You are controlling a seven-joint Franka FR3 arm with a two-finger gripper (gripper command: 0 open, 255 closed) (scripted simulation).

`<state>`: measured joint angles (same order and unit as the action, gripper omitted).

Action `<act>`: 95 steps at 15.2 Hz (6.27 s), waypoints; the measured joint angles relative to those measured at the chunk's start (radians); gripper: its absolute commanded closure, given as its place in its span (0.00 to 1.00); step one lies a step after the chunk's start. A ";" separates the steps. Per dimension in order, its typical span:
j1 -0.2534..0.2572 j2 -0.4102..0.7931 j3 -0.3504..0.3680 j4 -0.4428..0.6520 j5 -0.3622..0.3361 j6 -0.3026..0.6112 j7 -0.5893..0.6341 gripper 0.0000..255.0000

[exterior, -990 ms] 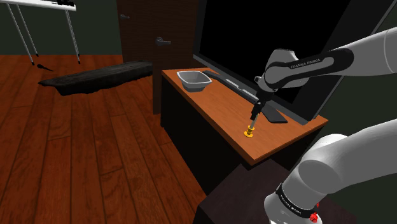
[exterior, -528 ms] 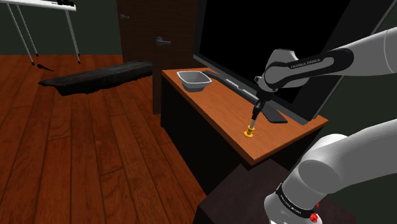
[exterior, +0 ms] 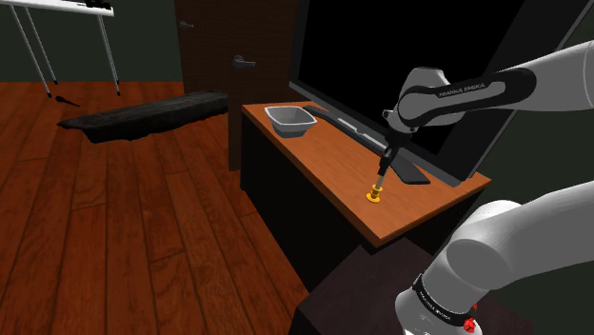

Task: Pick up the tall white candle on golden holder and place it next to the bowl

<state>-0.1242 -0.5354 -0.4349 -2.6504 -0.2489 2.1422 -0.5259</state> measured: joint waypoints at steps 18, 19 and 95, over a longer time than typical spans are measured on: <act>0.005 -0.087 0.056 0.186 0.029 -0.273 0.001 1.00; 0.005 -0.089 0.058 0.196 0.031 -0.285 0.001 1.00; 0.094 1.005 0.098 1.285 0.412 -0.333 -0.004 1.00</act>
<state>-0.0303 0.4699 -0.3368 -1.3654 0.1627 1.8094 -0.5299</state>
